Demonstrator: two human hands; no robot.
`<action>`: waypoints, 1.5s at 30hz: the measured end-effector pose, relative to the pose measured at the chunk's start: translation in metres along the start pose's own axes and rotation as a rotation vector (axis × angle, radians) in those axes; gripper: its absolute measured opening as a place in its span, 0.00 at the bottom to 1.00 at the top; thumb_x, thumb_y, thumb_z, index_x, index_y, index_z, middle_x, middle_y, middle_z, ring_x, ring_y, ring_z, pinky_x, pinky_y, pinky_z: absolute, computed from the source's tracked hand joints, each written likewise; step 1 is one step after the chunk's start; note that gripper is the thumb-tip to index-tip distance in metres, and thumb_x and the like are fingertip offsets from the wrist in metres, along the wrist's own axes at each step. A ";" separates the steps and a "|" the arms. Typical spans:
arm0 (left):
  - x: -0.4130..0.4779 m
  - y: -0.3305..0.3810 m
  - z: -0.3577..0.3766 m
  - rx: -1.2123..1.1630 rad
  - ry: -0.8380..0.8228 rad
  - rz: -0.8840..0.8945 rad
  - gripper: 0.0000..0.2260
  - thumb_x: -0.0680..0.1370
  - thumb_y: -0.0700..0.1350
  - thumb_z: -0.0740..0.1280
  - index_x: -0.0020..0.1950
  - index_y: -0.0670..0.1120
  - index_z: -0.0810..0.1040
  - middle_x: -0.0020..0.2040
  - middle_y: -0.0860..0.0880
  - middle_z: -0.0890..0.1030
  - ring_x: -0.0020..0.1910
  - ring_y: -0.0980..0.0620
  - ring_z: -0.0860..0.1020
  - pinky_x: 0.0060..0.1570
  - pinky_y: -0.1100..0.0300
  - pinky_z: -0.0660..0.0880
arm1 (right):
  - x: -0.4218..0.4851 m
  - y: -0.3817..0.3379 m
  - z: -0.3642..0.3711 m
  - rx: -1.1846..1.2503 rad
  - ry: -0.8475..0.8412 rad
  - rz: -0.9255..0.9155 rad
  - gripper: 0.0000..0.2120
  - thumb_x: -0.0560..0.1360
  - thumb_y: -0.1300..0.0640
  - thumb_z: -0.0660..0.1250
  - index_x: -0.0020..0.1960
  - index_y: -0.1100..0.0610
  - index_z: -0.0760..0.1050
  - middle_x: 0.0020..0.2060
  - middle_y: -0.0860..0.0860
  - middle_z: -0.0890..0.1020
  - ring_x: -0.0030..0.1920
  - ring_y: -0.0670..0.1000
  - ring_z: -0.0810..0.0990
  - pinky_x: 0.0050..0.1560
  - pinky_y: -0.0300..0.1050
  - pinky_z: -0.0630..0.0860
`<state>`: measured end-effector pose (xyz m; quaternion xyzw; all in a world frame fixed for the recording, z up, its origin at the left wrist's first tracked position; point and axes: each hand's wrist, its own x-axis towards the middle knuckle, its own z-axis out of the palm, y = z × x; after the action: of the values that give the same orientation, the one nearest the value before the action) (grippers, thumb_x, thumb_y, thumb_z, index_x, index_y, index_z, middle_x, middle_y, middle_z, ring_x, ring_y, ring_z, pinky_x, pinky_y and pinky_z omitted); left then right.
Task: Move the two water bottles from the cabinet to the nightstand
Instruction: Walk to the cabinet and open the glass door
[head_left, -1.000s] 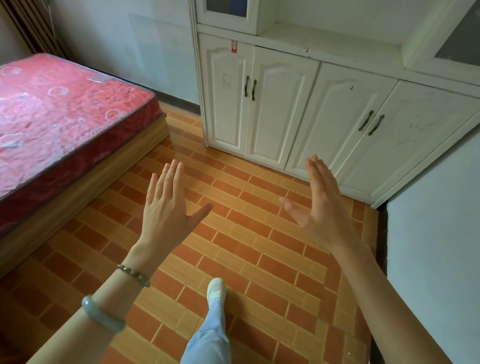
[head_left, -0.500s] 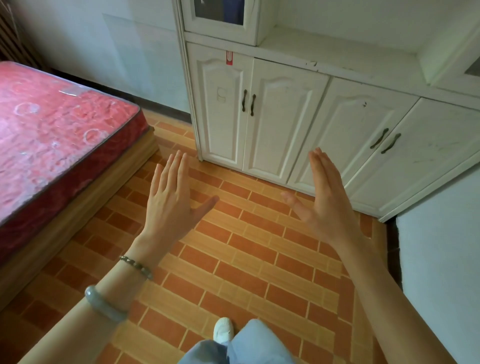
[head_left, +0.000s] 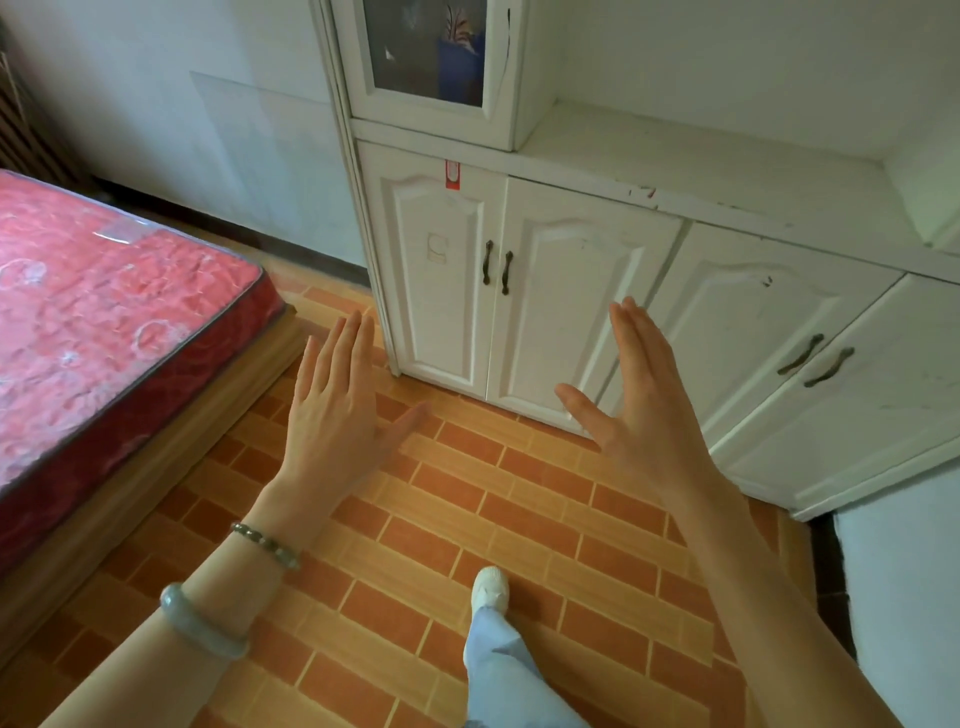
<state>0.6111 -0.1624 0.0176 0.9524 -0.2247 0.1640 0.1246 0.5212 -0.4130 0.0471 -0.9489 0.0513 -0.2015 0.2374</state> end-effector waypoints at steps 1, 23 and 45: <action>0.018 0.001 0.006 -0.002 -0.003 -0.006 0.40 0.74 0.66 0.58 0.74 0.40 0.52 0.74 0.40 0.58 0.73 0.44 0.55 0.72 0.46 0.50 | 0.019 0.008 0.002 -0.004 -0.003 0.000 0.40 0.72 0.37 0.59 0.74 0.56 0.48 0.74 0.53 0.52 0.73 0.48 0.47 0.71 0.54 0.54; 0.287 -0.006 0.118 -0.003 -0.040 -0.053 0.42 0.72 0.70 0.51 0.75 0.42 0.51 0.75 0.43 0.56 0.74 0.44 0.53 0.71 0.44 0.51 | 0.290 0.120 0.049 -0.019 -0.023 -0.036 0.40 0.71 0.37 0.59 0.74 0.56 0.48 0.74 0.54 0.52 0.73 0.49 0.48 0.70 0.49 0.51; 0.555 -0.049 0.171 -0.026 0.130 0.142 0.40 0.73 0.68 0.54 0.72 0.38 0.58 0.73 0.39 0.61 0.72 0.42 0.58 0.69 0.43 0.53 | 0.517 0.147 0.095 -0.119 0.084 -0.043 0.39 0.72 0.36 0.56 0.74 0.57 0.48 0.74 0.55 0.54 0.73 0.48 0.48 0.71 0.53 0.54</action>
<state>1.1474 -0.3883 0.0573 0.9198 -0.2852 0.2309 0.1392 1.0320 -0.6014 0.0861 -0.9529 0.0528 -0.2429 0.1739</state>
